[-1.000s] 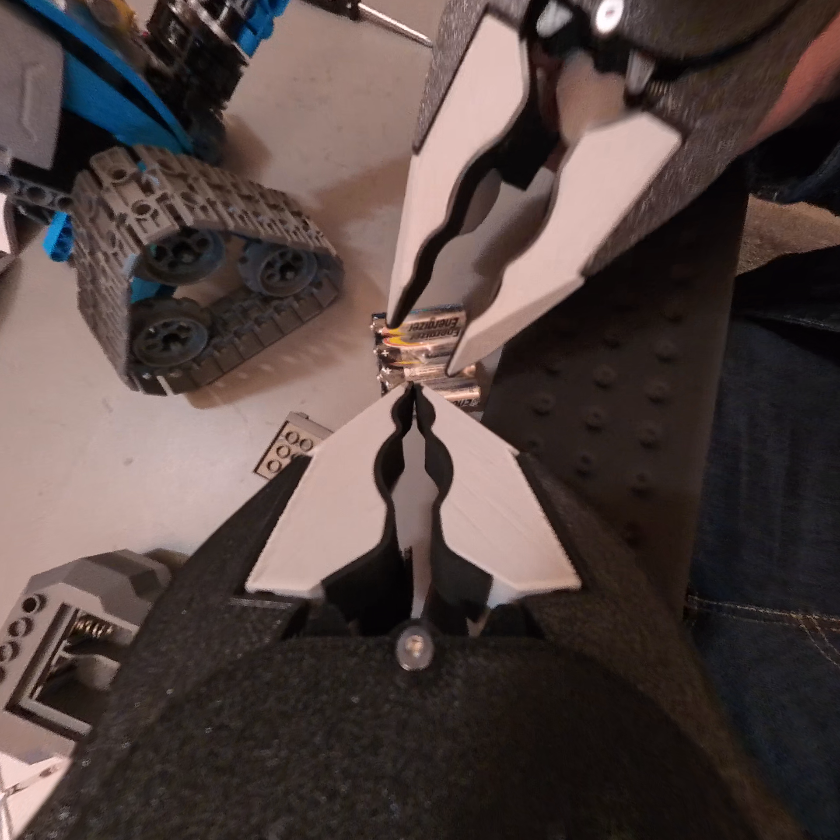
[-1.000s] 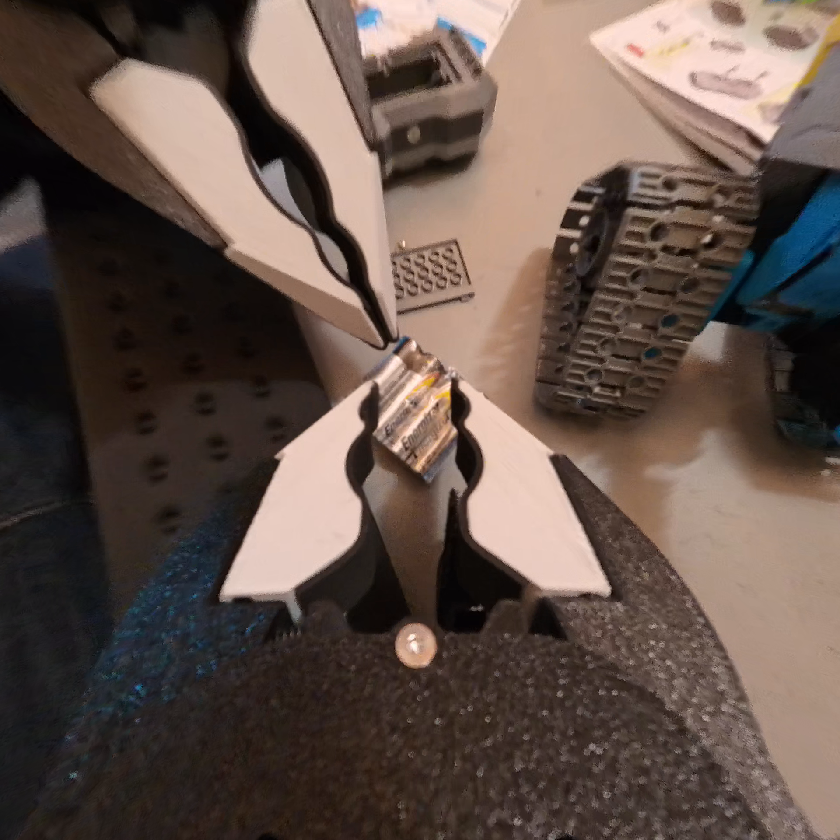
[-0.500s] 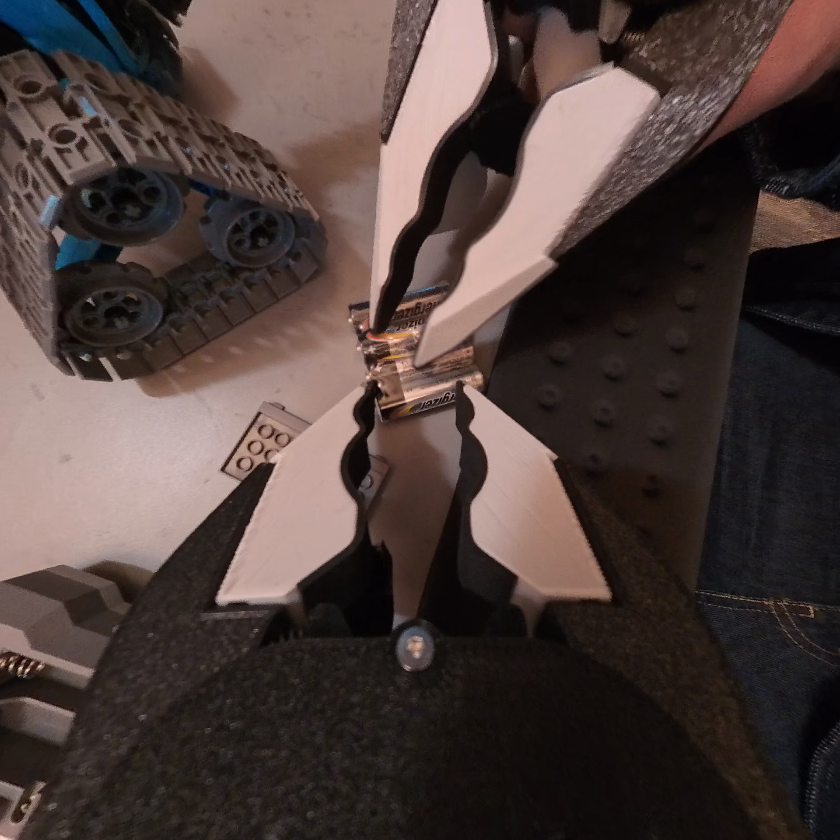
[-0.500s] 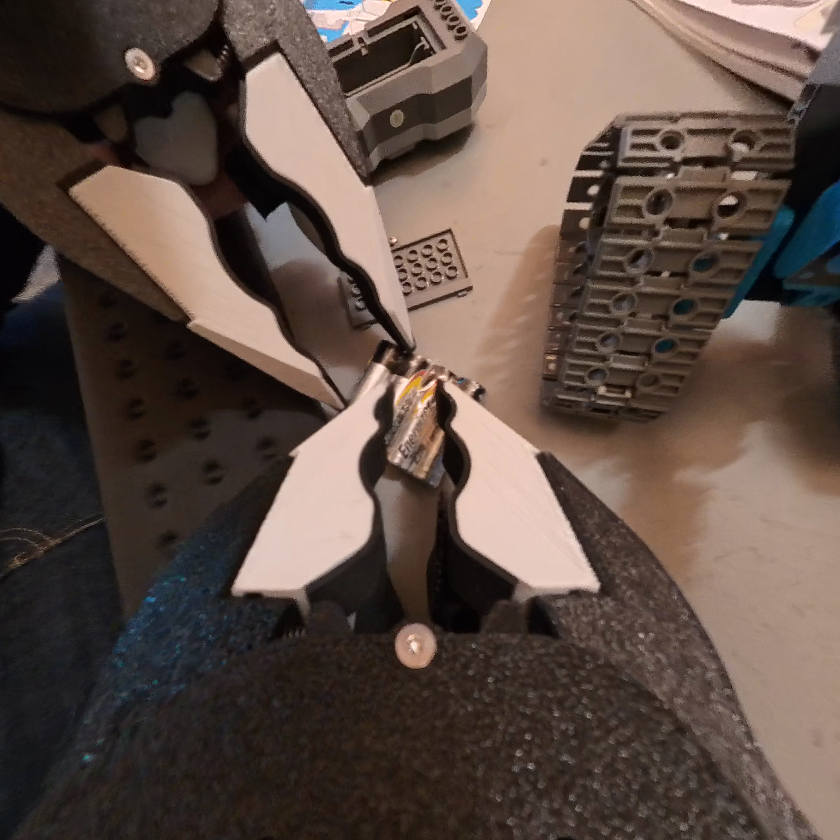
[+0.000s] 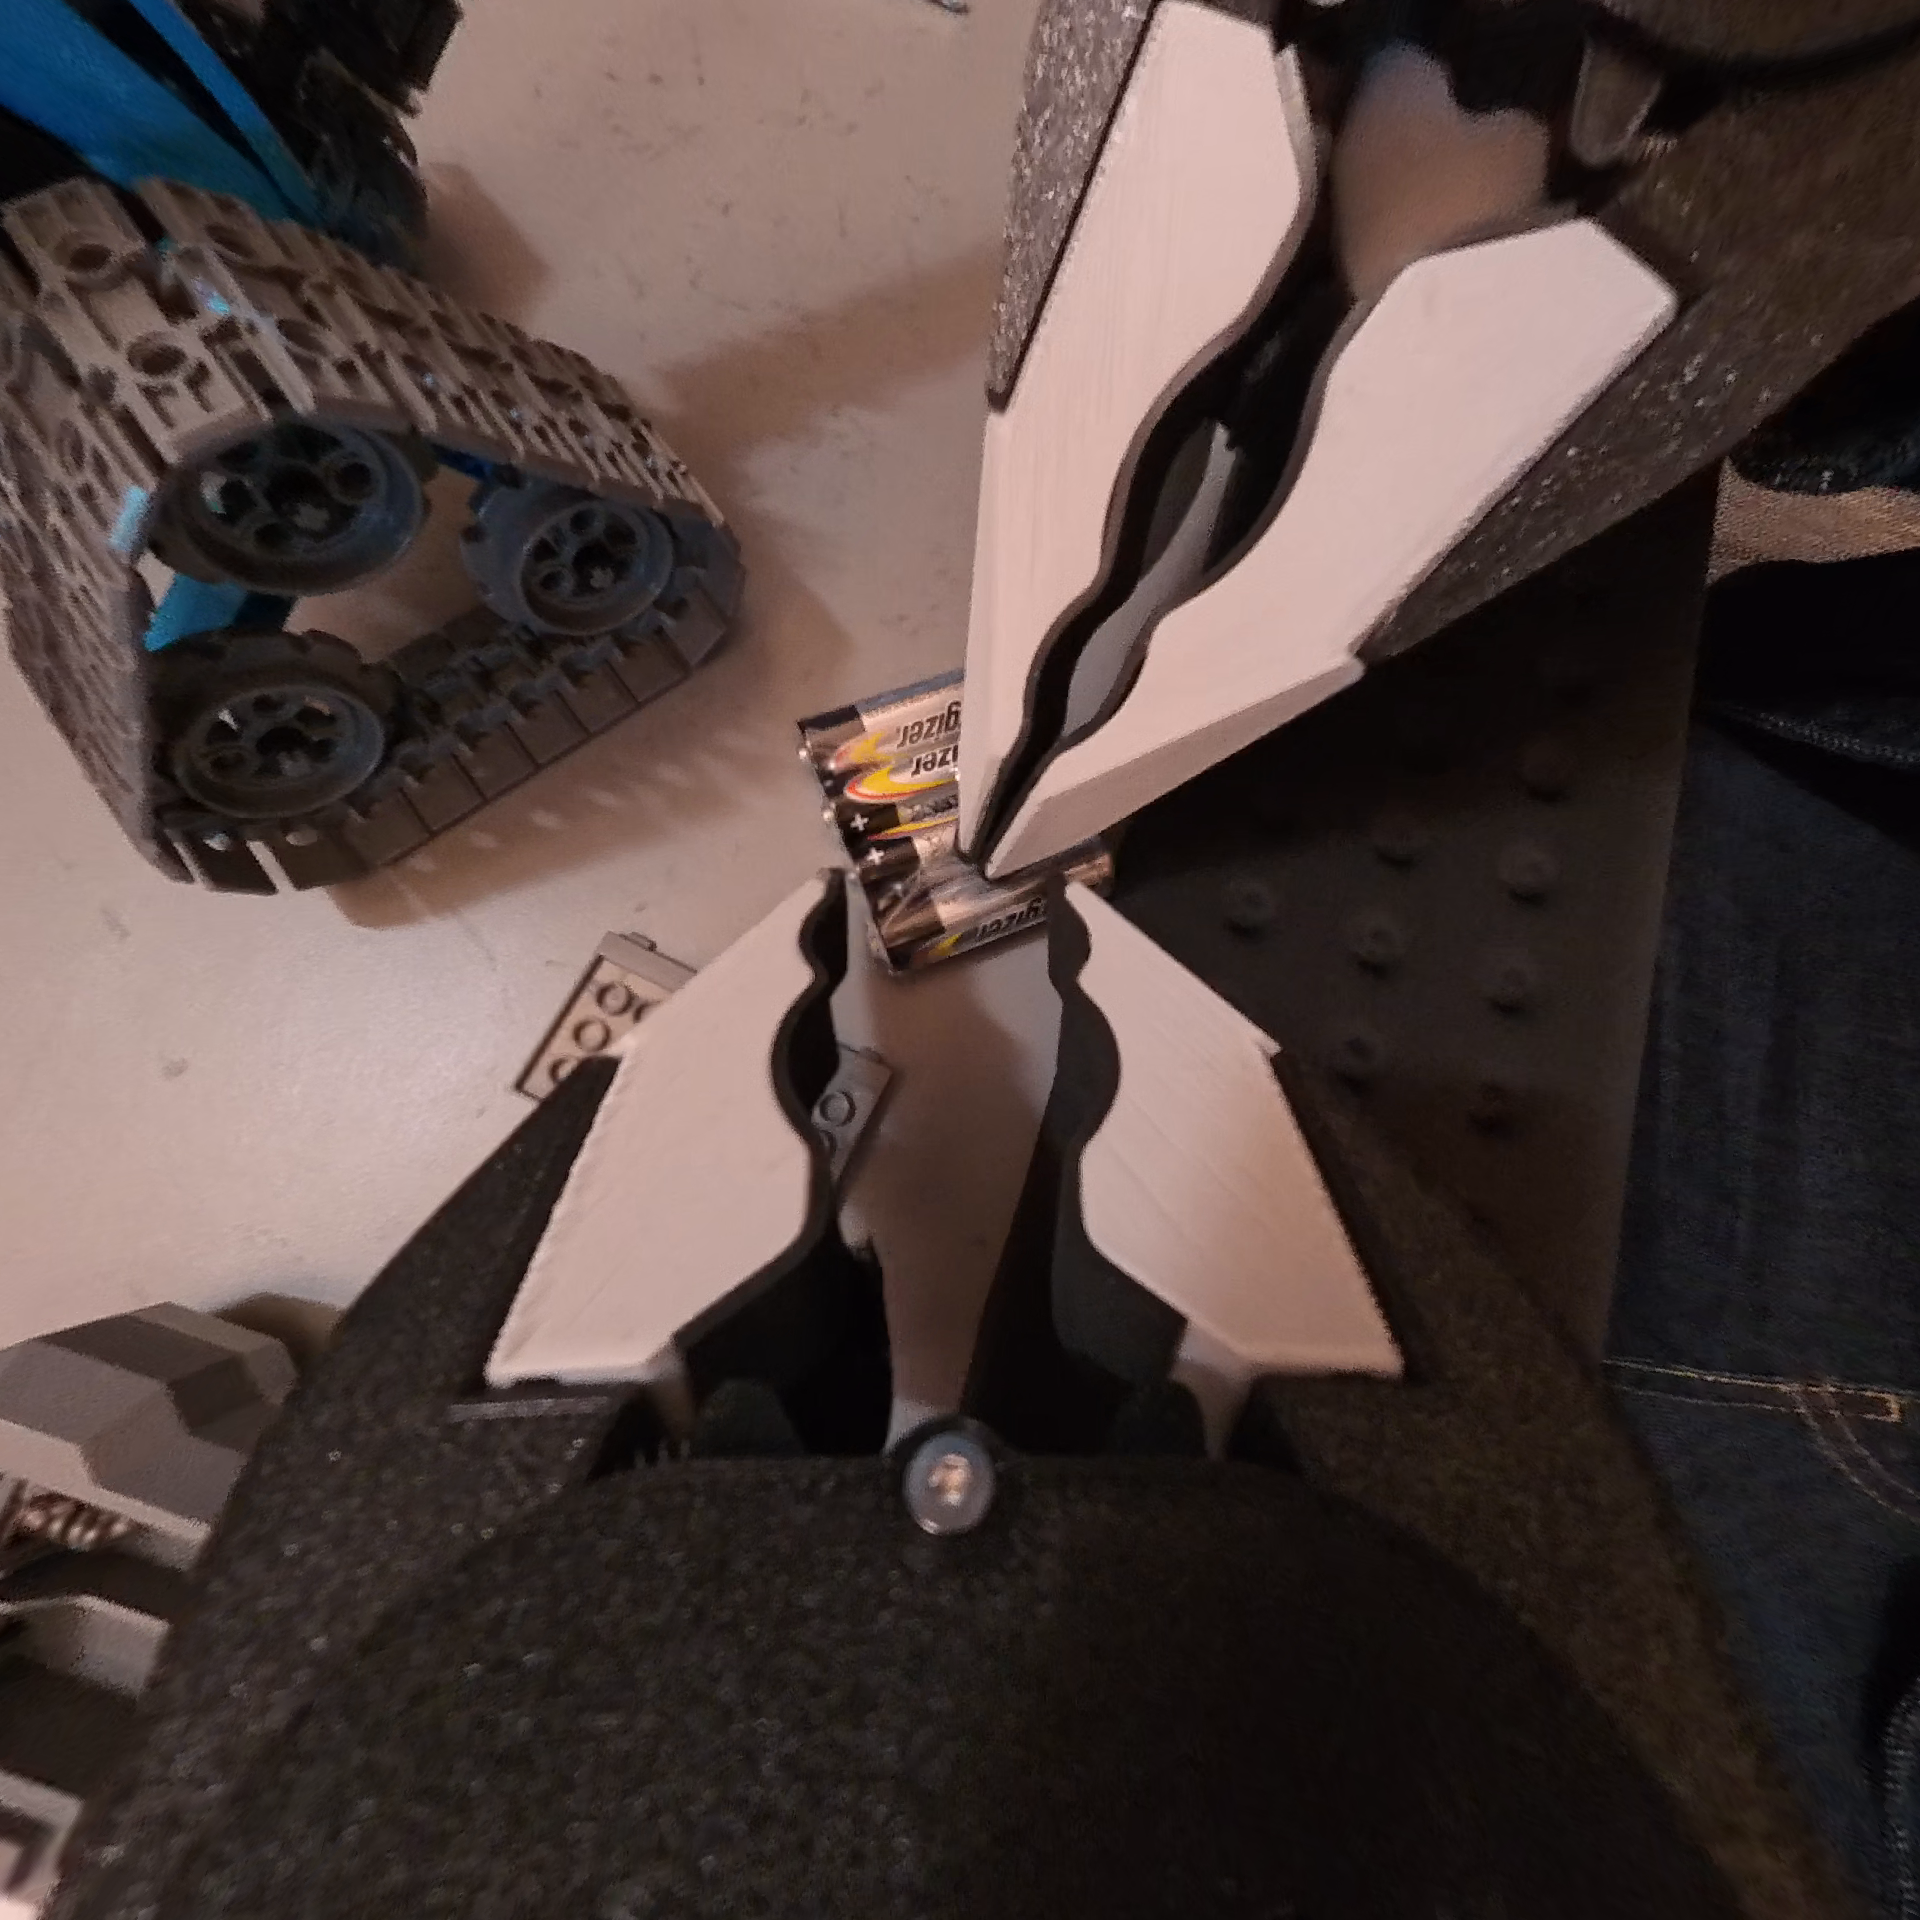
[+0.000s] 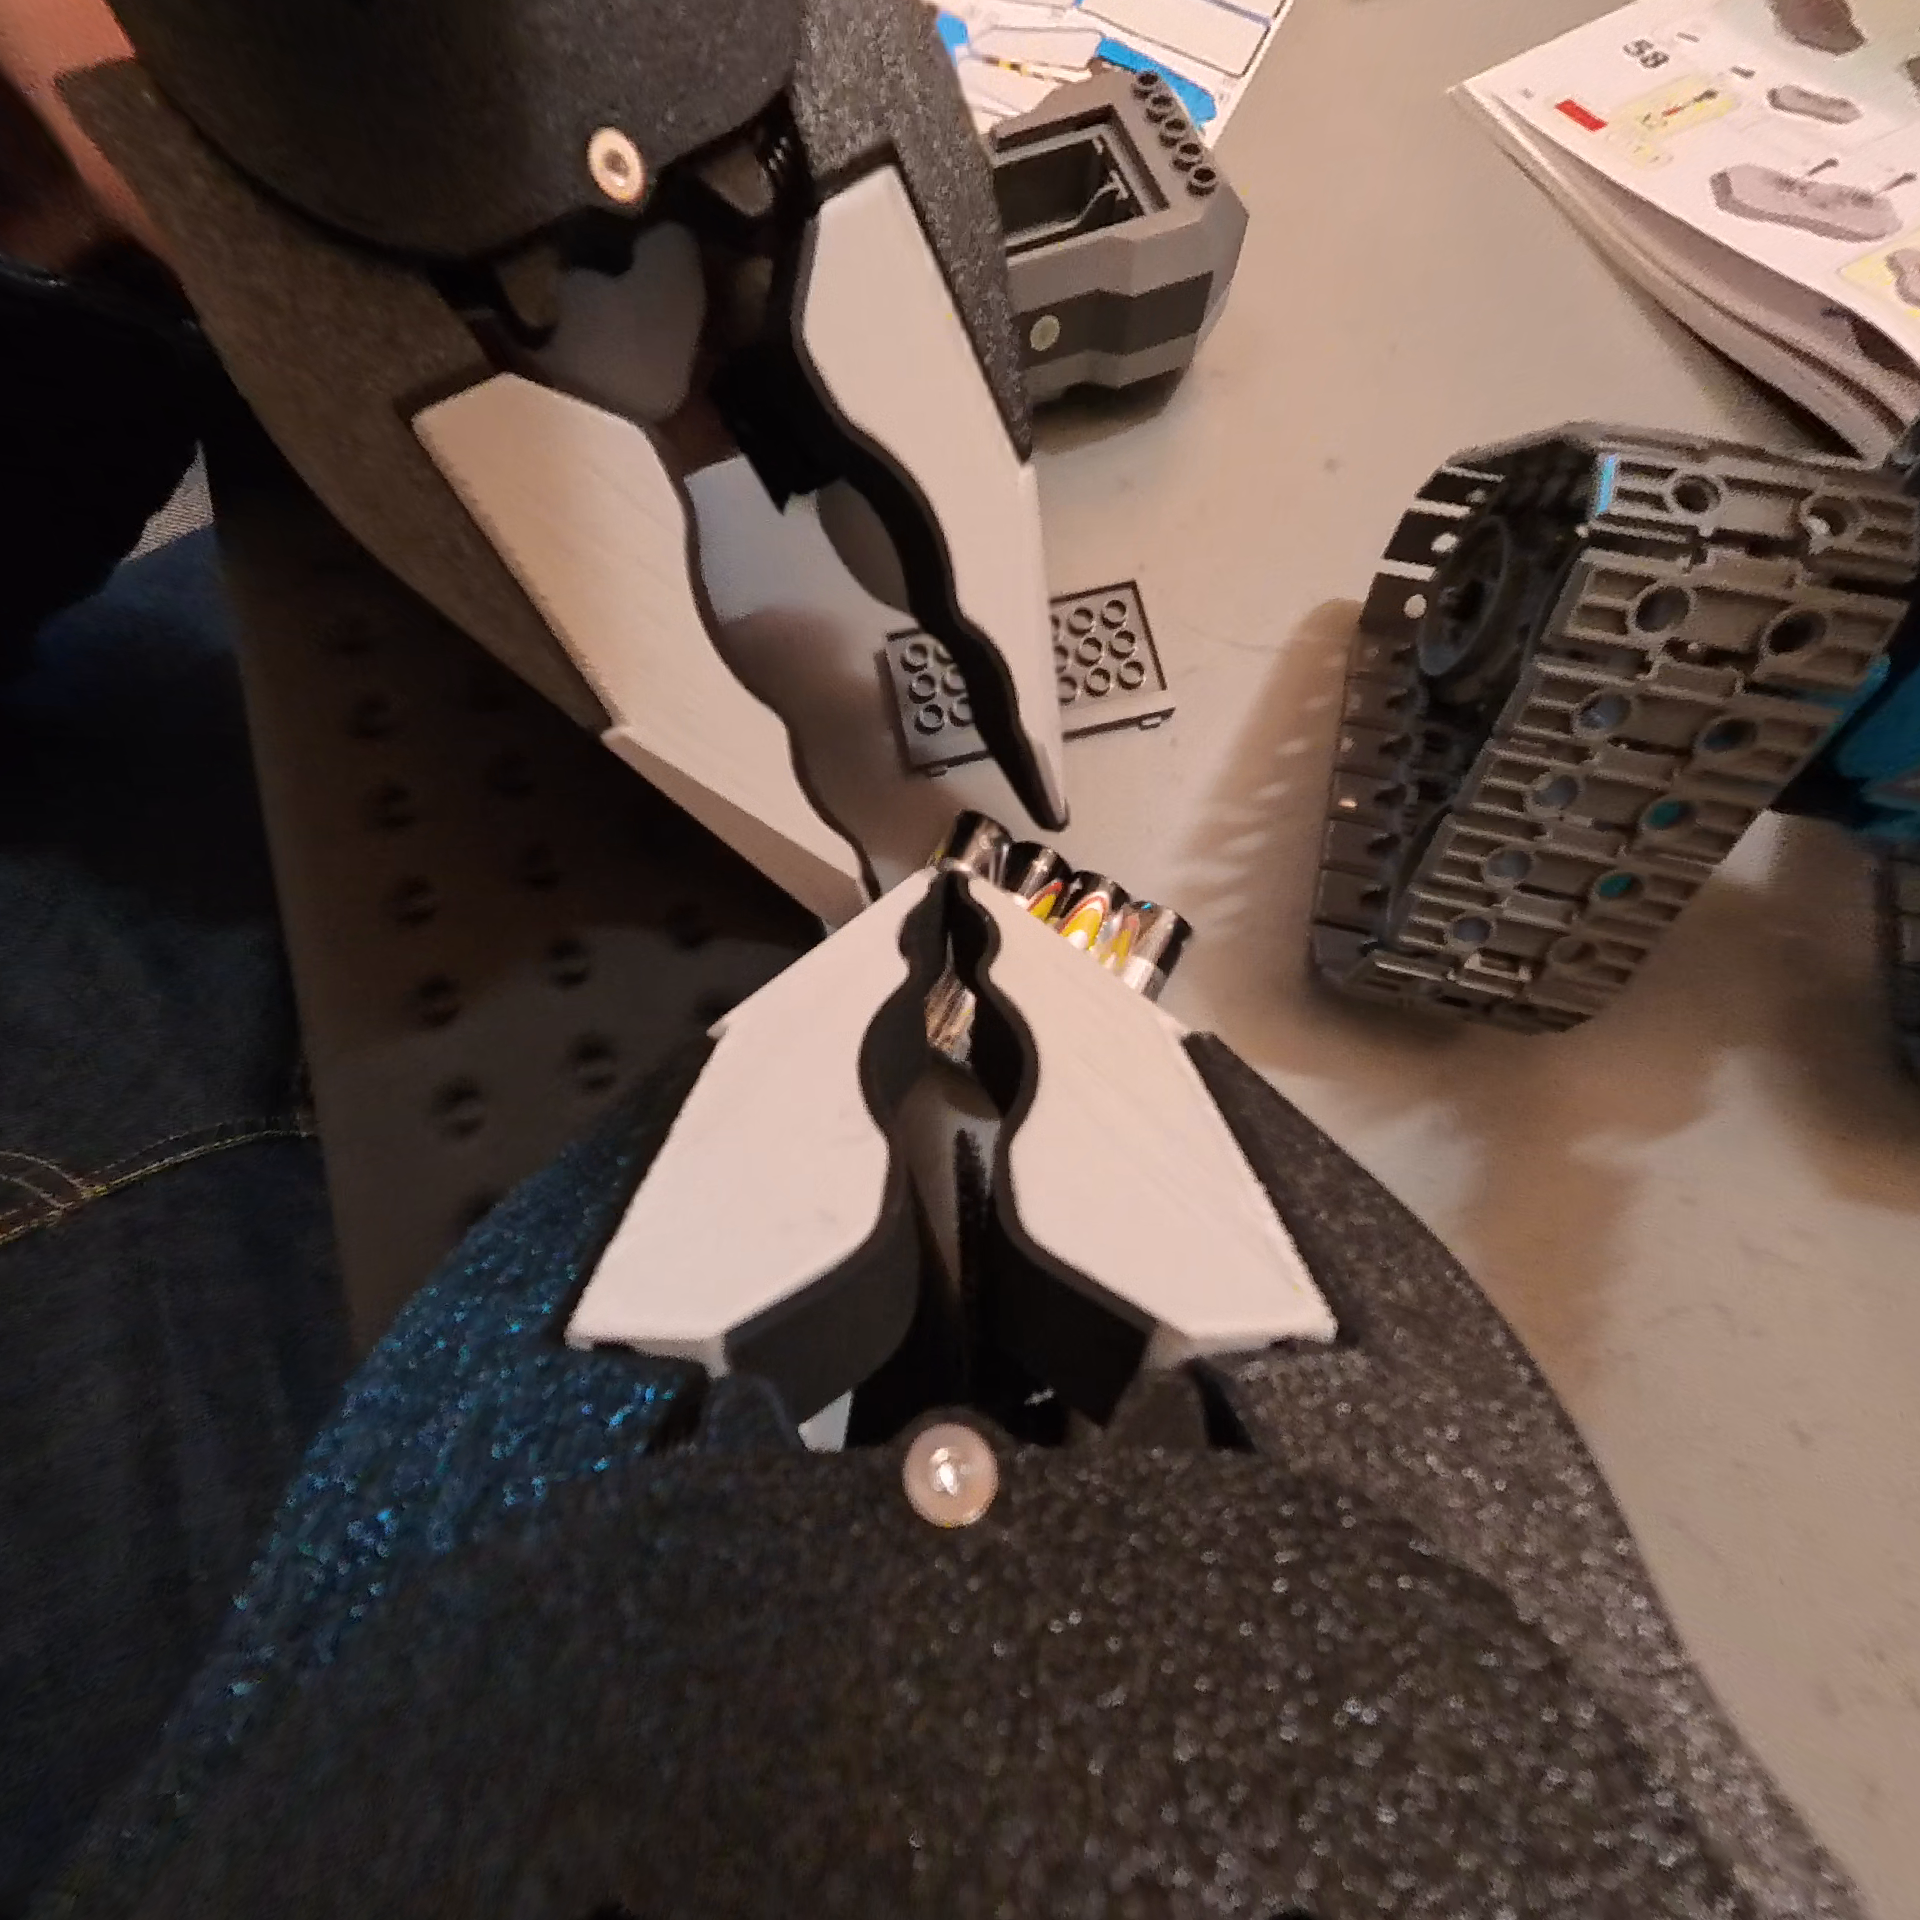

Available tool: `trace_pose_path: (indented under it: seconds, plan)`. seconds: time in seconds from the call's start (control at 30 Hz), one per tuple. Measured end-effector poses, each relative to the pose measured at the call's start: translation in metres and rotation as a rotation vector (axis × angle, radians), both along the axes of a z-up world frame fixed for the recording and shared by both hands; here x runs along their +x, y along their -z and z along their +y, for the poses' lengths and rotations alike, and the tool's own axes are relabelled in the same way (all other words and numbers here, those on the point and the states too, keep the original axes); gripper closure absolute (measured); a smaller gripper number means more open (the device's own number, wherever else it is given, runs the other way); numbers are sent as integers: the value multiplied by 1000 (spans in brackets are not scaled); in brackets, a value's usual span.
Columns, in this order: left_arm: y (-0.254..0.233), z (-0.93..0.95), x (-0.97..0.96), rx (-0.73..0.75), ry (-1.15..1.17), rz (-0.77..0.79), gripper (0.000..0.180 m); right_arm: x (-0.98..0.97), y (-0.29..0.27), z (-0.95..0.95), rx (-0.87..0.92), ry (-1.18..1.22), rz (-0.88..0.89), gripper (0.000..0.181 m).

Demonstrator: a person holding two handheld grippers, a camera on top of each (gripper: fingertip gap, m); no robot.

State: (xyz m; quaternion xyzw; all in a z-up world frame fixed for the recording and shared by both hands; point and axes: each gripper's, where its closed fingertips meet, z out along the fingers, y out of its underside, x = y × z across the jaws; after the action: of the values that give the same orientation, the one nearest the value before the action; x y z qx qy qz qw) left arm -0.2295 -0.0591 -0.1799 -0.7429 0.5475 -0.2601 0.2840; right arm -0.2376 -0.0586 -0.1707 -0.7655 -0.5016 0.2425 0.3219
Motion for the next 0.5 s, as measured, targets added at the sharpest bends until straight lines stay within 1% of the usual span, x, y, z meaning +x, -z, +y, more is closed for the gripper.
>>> trace_pose_path:
  seconds: [0.1, 0.17, 0.27, 0.3, 0.33, 0.43, 0.5]
  plan:
    - [-9, -4, 1, 73, 82, -36, 144, -1, -5, 1, -6, -11, 45, 181]
    - [-4, 2, -1, 120, 97, 0, 152, -3, -10, -4, -26, -50, 93, 181]
    - [-6, 6, -1, 166, 116, -13, 158, -1, -10, -2, -29, -48, 103, 181]
    - [-8, 9, -4, 203, 113, -15, 173, 0, -13, 2, -18, -31, 117, 181]
    - [-13, 9, -5, 236, 135, -31, 179, 3, -15, 5, -13, -13, 131, 181]
    - [-26, -4, -4, 267, 197, -108, 180, 6, -20, 5, -77, -25, 200, 181]
    - [-25, -6, -7, 302, 205, -79, 180, 3, -28, -3, -125, -87, 266, 181]
